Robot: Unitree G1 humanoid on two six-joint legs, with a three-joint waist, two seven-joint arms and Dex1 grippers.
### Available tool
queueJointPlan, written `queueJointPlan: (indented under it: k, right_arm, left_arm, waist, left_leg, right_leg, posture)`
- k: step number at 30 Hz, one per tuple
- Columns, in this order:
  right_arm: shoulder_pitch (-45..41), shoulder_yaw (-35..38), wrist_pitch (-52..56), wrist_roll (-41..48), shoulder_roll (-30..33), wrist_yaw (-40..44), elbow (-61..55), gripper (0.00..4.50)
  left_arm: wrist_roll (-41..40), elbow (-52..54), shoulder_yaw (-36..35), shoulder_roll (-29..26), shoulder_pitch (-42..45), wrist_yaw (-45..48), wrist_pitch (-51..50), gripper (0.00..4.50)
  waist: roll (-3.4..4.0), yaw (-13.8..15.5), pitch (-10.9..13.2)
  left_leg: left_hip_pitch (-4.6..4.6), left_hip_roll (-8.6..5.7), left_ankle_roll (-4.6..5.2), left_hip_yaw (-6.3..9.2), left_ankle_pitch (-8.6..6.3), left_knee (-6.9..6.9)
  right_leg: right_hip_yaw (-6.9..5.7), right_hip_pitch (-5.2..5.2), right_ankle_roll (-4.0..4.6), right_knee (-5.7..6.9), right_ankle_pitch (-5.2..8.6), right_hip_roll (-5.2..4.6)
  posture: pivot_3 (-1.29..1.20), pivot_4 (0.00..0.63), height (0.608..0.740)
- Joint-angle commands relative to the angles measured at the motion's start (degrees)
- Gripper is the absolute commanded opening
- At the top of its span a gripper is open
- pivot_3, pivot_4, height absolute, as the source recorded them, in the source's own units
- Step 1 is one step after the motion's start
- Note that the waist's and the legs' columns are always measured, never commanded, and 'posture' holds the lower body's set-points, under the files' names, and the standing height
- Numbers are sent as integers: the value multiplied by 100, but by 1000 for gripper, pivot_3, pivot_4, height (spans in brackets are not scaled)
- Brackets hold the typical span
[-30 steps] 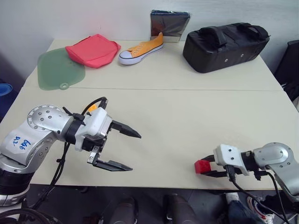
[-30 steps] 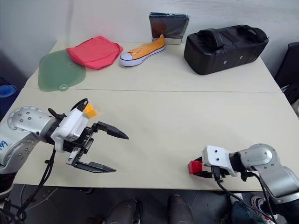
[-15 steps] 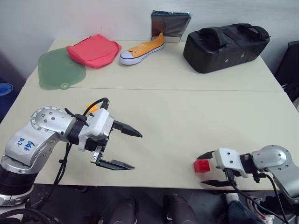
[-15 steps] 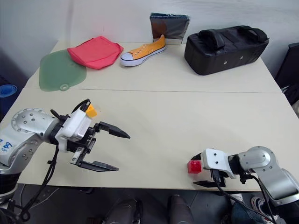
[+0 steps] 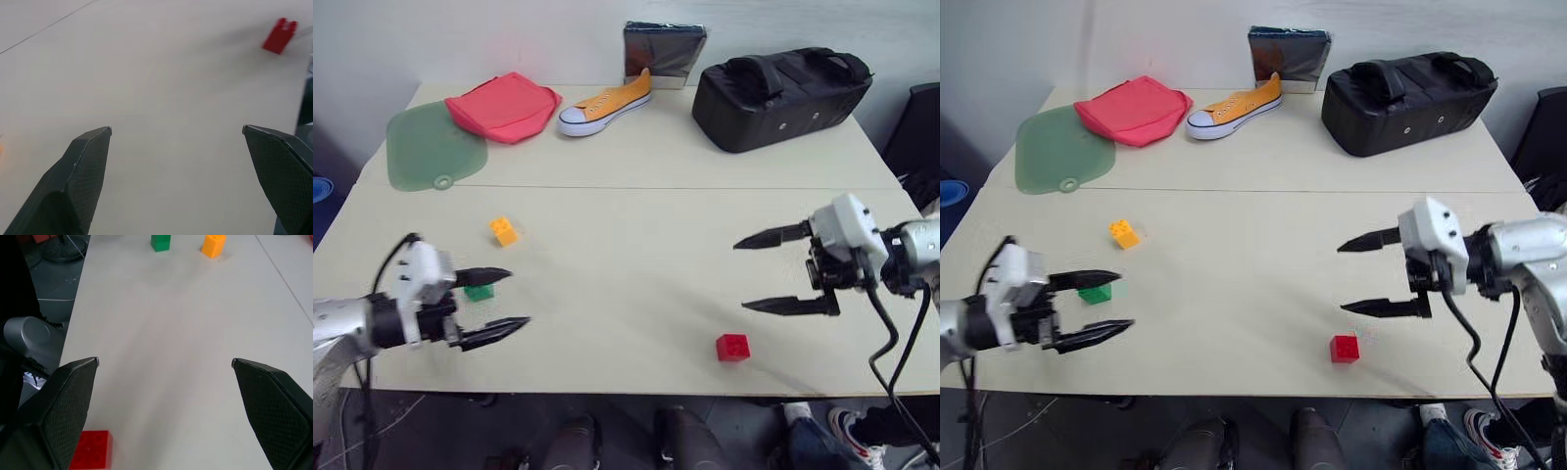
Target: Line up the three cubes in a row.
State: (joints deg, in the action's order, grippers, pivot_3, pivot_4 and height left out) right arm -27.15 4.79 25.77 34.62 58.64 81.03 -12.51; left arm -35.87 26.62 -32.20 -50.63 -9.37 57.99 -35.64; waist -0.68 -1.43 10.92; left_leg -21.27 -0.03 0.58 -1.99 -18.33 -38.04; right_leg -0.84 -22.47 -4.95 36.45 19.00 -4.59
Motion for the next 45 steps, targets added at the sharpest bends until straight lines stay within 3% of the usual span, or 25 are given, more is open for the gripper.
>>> queueJointPlan:
  k: [1, 4, 9, 15, 25, 36, 39, 45]
  right_arm:
    - [-397, -197, -108, -78, -129, 184, 267, 4484]
    - [-582, -338, -187, -163, -247, 230, 390, 4484]
    - [-621, -394, -182, -190, -318, 255, 357, 4484]
    - [-648, -400, -99, -133, -358, 214, 215, 4484]
    - [-445, -385, 41, -49, -479, 49, -235, 4484]
    - [-460, -380, 225, 91, -589, -136, -482, 4484]
    - [-478, -395, 206, 76, -615, -184, -500, 4500]
    - [-431, -392, 192, 53, -638, -233, -529, 4500]
  left_arm:
    - [179, 166, -1153, 527, -958, -398, 76, 4500]
    - [288, 55, -1635, 1134, -1633, -692, 266, 4500]
    - [546, -142, -1667, 1544, -1951, -1005, 625, 4500]
    - [193, 249, -1129, 1964, -930, -2441, -118, 4500]
    - [721, 475, 43, 2751, 524, -4879, -1258, 4500]
    - [1007, 0, 667, 3300, 1351, -5843, -1797, 4500]
    - [926, 180, 751, 3440, 1262, -5901, -2002, 3953]
    - [987, 185, 753, 3438, 1200, -5906, -2005, 2204]
  waist:
    - [0, -10, 0]
    - [0, -13, 0]
    - [-1, 24, 0]
    - [-4, 64, -3]
    - [-9, 32, -6]
    - [-13, 84, -7]
    - [-14, 120, -8]
    - [-14, 144, -8]
  left_leg:
    - [-1, -1, 3, -1, -4, 2]
    - [-4, 0, 7, -3, -11, 3]
    - [-5, -1, 19, -2, -22, 4]
    - [-4, -2, 37, 2, -34, 3]
    - [-6, -2, 3, -2, -21, -1]
    - [-5, -4, -1, -6, -19, -8]
    - [-5, -4, -1, -6, -19, -8]
    - [-5, -5, -1, -5, -18, -9]
  right_leg:
    - [1, 0, 0, -3, 0, -1]
    - [1, 0, 0, -16, 0, -2]
    - [-2, 2, 0, -22, 0, -3]
    - [-6, 3, 2, -19, -3, -8]
    - [-5, 0, -3, -9, -5, 0]
    - [-3, 0, -5, -1, -6, 4]
    - [-3, 0, -5, -1, -6, 4]
    - [-3, 1, -5, -2, -6, 3]
  posture:
    - [0, 150, 740]
    - [0, 150, 740]
    - [0, 150, 740]
    - [0, 150, 740]
    - [0, 150, 740]
    - [0, 150, 740]
    - [0, 150, 740]
    - [0, 150, 740]
